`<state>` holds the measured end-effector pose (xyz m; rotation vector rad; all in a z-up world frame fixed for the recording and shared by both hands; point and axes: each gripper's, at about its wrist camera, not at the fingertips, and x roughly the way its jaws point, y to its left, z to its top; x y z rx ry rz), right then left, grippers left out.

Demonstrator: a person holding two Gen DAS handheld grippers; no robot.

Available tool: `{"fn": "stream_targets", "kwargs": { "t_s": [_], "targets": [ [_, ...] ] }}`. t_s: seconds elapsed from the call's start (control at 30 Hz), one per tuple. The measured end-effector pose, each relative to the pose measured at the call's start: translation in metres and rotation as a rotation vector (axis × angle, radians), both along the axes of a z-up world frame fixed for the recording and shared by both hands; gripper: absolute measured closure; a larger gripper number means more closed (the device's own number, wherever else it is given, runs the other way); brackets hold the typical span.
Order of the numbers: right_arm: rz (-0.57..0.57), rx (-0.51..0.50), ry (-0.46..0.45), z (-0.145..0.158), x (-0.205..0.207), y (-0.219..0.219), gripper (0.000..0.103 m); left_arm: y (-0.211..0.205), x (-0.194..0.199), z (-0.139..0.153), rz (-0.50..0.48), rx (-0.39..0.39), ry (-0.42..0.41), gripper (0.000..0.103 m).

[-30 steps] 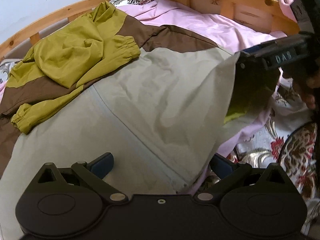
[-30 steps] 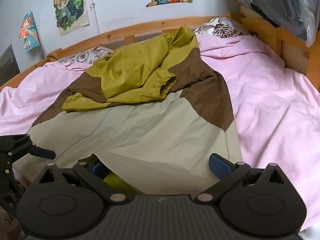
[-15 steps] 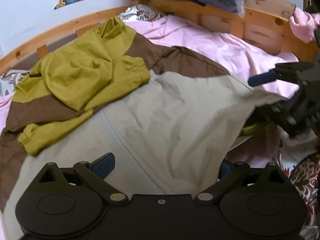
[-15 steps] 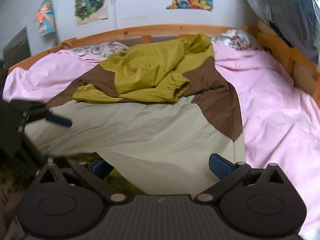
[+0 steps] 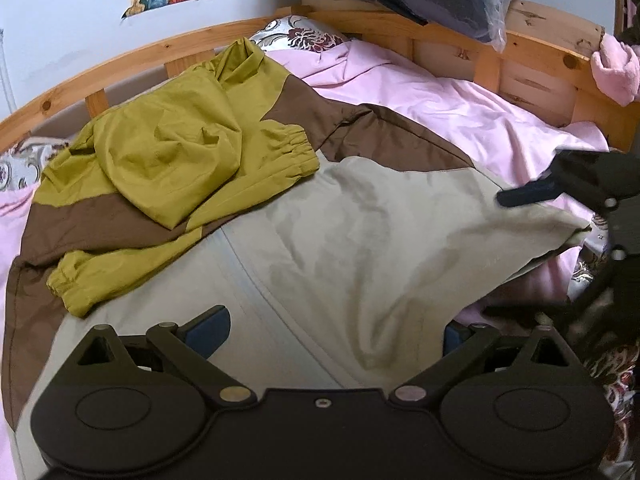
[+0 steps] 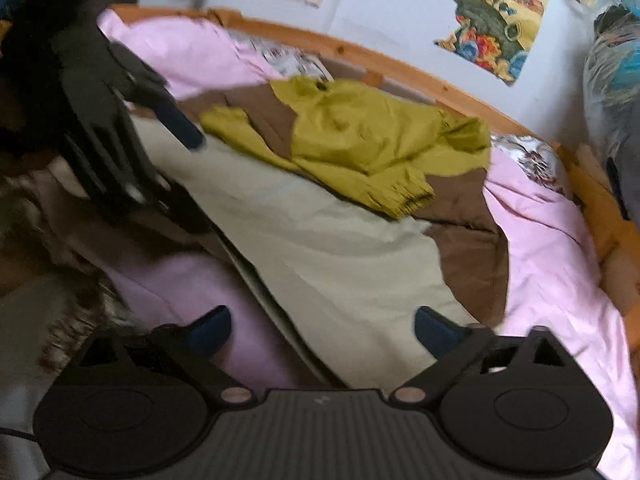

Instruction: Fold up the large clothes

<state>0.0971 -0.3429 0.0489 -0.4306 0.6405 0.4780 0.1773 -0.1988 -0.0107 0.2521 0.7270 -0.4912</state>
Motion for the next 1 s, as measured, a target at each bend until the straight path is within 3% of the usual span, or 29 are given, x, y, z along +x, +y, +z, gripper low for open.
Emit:
{"fn": "stream_targets", "kwargs": {
  "t_s": [0.1,0.23,0.37,0.57,0.73,0.87,1.0],
  "targets": [
    [-0.066,0.035,0.039,-0.005,0.014,-0.008,0.05,-0.001,-0.007,-0.003,0.0,-0.031,0.024,0.003],
    [-0.137,0.22,0.083,0.001,0.026,-0.034,0.083,-0.012,-0.018,-0.015,-0.022,-0.033,0.029,0.003],
    [-0.15,0.282,0.016,0.011,0.026,-0.044,0.087,-0.033,-0.024,-0.026,0.003,0.086,-0.027,0.005],
    [-0.153,0.288,-0.058,0.018,0.019,-0.043,0.092,-0.029,-0.021,-0.023,0.086,0.134,-0.062,0.021],
    [-0.189,0.31,-0.078,0.023,0.02,-0.051,0.092,0.01,-0.029,-0.012,0.167,0.143,-0.055,0.022],
    [-0.221,0.317,-0.083,0.024,0.022,-0.059,0.092,0.045,-0.045,-0.005,0.229,0.243,-0.093,0.022],
    [-0.241,0.313,-0.084,0.024,0.023,-0.061,0.092,0.082,-0.054,-0.002,0.339,0.279,-0.076,0.022]
  ]
}}
